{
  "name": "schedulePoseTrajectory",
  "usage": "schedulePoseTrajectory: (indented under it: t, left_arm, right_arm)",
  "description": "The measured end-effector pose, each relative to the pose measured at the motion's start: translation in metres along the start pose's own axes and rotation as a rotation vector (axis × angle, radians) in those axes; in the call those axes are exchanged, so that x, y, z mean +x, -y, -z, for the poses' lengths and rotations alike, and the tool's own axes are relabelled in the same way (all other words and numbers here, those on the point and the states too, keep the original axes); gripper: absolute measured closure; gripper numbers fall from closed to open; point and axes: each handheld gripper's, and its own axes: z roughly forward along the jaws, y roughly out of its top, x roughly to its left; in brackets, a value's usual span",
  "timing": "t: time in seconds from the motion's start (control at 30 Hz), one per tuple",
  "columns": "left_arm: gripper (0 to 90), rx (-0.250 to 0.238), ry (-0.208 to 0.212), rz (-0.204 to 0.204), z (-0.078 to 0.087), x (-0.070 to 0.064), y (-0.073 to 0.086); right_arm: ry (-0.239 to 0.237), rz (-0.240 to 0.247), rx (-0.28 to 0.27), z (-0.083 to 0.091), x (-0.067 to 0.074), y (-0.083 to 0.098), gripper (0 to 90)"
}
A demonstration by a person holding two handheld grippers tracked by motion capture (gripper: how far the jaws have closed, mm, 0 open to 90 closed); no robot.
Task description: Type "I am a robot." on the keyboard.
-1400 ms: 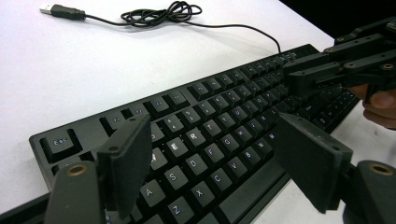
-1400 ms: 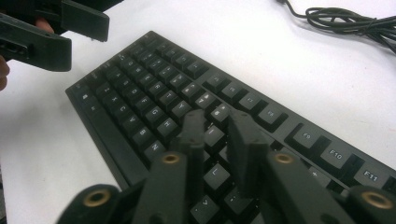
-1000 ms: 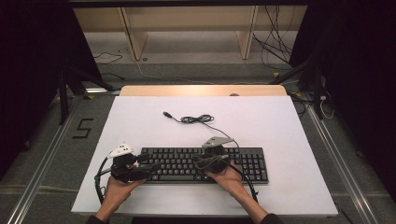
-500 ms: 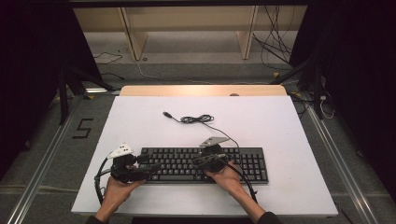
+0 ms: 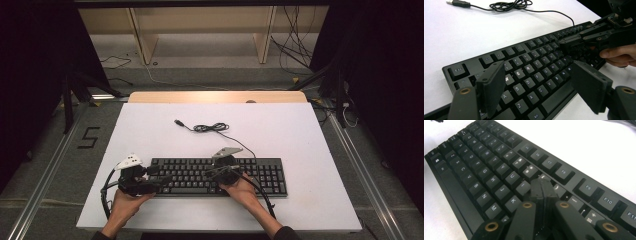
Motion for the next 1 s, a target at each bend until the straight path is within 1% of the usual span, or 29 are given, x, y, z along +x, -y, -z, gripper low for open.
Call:
schedulePoseTrajectory:
  t: [0.1,0.2,0.23,0.3,0.37,0.43,0.5,0.57,0.63,0.7,0.77,0.87,1.0]
  left_arm:
    - [27.4,0.0,-0.001,0.0,0.0,0.0,0.0]
    - [27.4,-0.001,-0.001,0.0,0.0,0.0,0.0]
    - [27.4,-0.005,0.0,0.003,0.0,0.0,0.0]
    - [27.4,-0.008,0.0,0.006,0.001,0.0,0.0]
    - [27.4,-0.01,0.001,0.004,0.001,0.0,0.0]
    - [27.4,-0.012,0.001,0.004,0.001,-0.001,0.0]
    - [27.4,-0.013,0.002,0.002,0.002,-0.001,0.0]
    - [27.4,-0.017,0.004,0.004,0.002,-0.001,0.0]
    - [27.4,-0.02,0.003,0.004,0.002,-0.001,0.0]
    - [27.3,-0.021,0.003,0.004,0.003,0.0,0.0]
    - [27.3,-0.022,0.002,0.003,0.003,0.0,0.0]
    - [27.3,-0.025,0.002,0.002,0.003,0.0,0.0]
    - [27.3,-0.03,0.002,0.004,0.004,0.0,0.0]
  right_arm:
    - [-0.002,-0.014,0.001,0.0,-0.001,0.0,90.0]
    - [0.002,-0.011,-0.007,0.0,0.0,0.0,90.0]
    - [-0.003,-0.018,-0.01,0.001,0.0,0.0,89.1]
    - [-0.012,-0.039,-0.032,0.004,-0.001,-0.001,86.3]
    - [-0.012,-0.04,-0.062,0.009,-0.001,-0.002,84.1]
    - [-0.031,-0.05,-0.085,0.015,0.0,-0.002,79.1]
    - [-0.044,-0.046,-0.099,0.019,0.002,-0.002,74.8]
    - [-0.06,-0.041,-0.113,0.024,0.004,-0.002,64.9]
    - [-0.077,-0.037,-0.127,0.027,0.005,-0.001,60.6]
    - [-0.091,-0.03,-0.138,0.03,0.007,0.0,54.0]
    - [-0.105,-0.028,-0.139,0.033,0.009,0.001,48.3]
    - [-0.119,-0.016,-0.154,0.038,0.013,0.002,43.9]
    - [-0.136,-0.011,-0.173,0.044,0.017,0.003,40.5]
